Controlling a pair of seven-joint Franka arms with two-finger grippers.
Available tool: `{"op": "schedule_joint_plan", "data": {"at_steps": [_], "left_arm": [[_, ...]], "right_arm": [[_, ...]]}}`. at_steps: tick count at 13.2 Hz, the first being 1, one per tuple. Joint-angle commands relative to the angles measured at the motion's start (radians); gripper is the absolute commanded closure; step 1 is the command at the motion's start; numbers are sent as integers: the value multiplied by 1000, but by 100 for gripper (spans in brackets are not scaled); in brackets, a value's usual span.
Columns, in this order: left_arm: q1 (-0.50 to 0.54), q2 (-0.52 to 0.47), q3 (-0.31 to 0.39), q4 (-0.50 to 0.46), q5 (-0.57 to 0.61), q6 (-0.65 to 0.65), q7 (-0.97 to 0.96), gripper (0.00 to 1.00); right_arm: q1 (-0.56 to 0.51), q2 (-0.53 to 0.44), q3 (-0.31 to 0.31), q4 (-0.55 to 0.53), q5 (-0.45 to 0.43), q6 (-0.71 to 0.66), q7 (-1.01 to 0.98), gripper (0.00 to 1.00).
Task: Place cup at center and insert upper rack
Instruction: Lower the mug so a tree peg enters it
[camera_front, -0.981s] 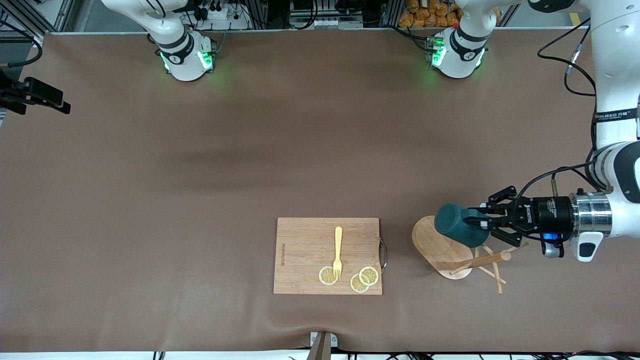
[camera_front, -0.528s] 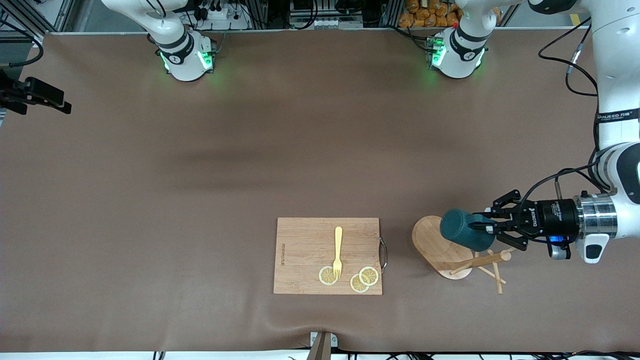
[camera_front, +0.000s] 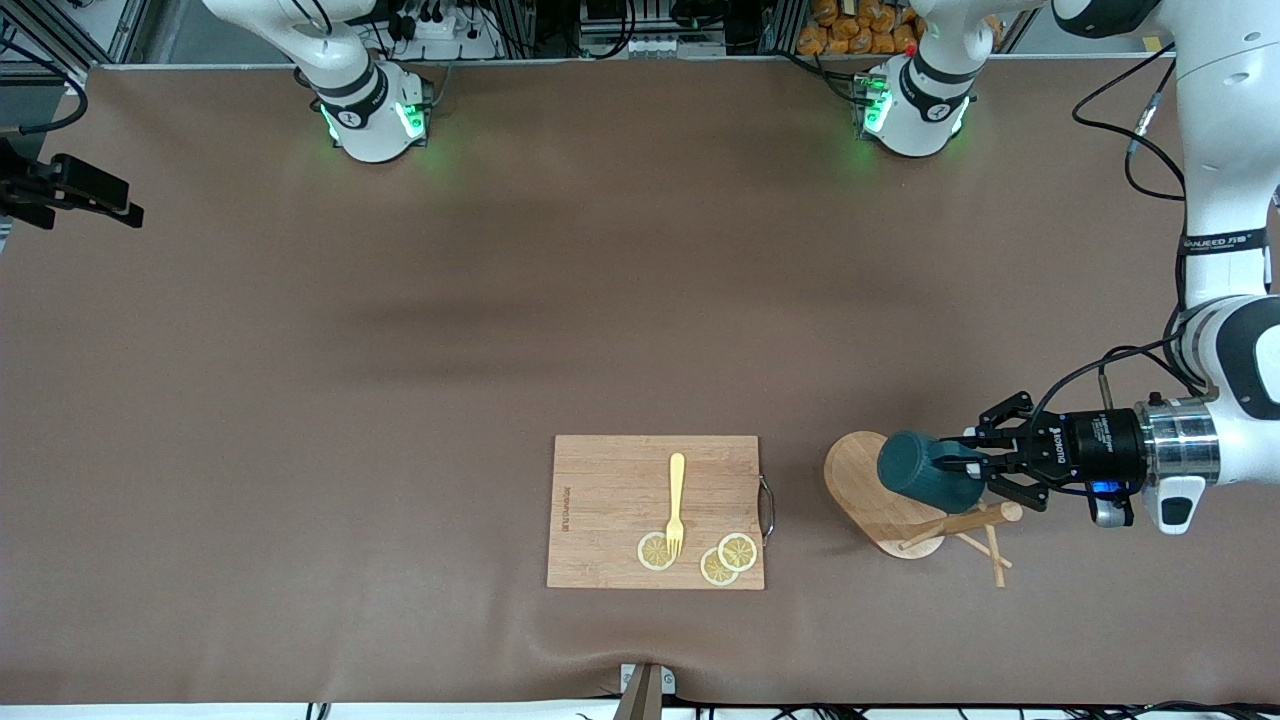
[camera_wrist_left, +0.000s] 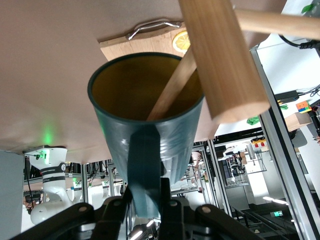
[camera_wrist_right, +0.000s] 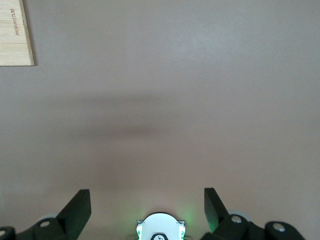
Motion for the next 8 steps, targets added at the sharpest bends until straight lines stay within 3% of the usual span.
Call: {"op": "schedule_joint_plan", "data": {"at_steps": [1, 8], "left_arm": [[-4, 6, 3, 13, -12, 12, 10, 100], [-4, 13, 3, 15, -14, 16, 25, 100]], "right_arm": [[-28, -4, 25, 6, 2, -11, 16, 0], [-28, -4, 26, 6, 6, -13, 16, 0]]}}
